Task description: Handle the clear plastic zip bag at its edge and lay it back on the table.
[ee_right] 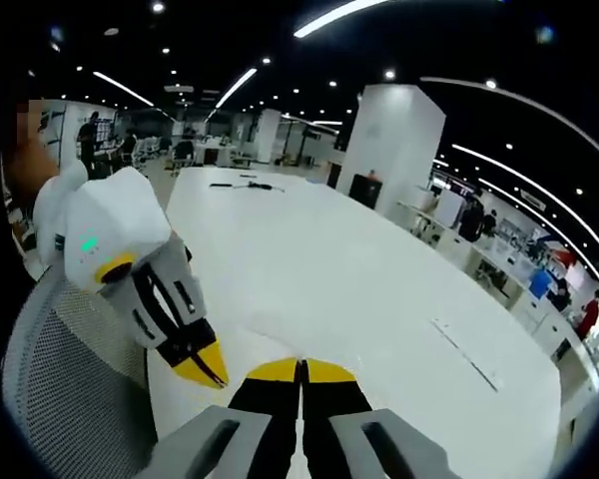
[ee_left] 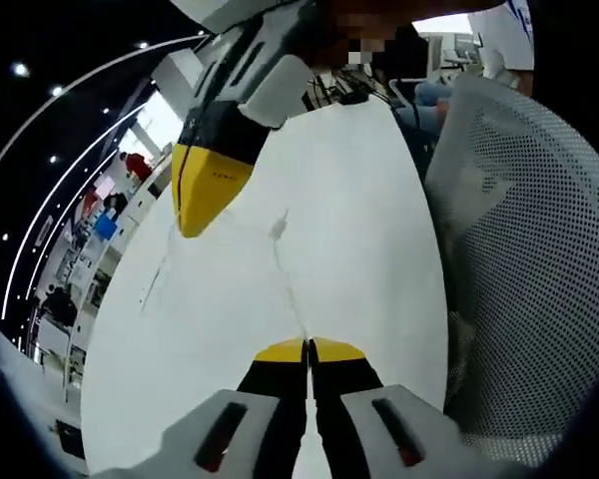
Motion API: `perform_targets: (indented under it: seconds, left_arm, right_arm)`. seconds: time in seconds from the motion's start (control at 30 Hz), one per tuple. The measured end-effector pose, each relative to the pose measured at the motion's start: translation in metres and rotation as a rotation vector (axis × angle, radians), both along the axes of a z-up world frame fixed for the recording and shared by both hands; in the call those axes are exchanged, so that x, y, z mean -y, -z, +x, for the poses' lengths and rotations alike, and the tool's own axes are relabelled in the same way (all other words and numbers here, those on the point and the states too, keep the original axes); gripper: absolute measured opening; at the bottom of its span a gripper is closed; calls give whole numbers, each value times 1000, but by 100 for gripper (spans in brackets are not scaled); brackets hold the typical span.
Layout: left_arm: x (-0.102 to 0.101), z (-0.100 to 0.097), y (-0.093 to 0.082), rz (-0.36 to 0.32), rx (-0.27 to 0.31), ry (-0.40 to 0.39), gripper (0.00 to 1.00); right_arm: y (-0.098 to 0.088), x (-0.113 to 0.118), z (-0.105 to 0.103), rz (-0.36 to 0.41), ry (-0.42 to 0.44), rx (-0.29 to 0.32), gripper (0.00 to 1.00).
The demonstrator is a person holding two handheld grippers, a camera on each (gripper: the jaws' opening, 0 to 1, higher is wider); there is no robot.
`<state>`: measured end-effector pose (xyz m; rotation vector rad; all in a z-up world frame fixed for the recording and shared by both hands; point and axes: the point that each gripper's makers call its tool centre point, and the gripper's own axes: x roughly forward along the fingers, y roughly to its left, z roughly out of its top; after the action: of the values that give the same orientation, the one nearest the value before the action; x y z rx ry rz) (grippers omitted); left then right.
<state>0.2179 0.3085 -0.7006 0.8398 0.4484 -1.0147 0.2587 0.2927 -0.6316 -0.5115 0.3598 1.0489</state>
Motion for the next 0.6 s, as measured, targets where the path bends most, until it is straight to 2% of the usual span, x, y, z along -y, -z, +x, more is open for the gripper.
perform_targets:
  seconds: [0.23,0.33,0.43,0.53,0.6]
  left_arm:
    - [3,-4,-14,-97,-37,-27,0]
    - [1,-13,-19,-90,-57,-8,0]
    - [-4,-19,-26,-107,-63,-13,0]
    - [-11,-21,-35,-151,-51,-44,3]
    - [-17,-19,-44,-211,-32,-87,7]
  right_arm:
    - [28,-3,6,-45,22,-23,0]
    - [46,-6,4,-71,28,-55,0]
    - [55,-7,3,-82,39,-69,0]
    - [63,-7,5,-93,55,-69,0]
    - [65,-2,9,-129,58,-21,0]
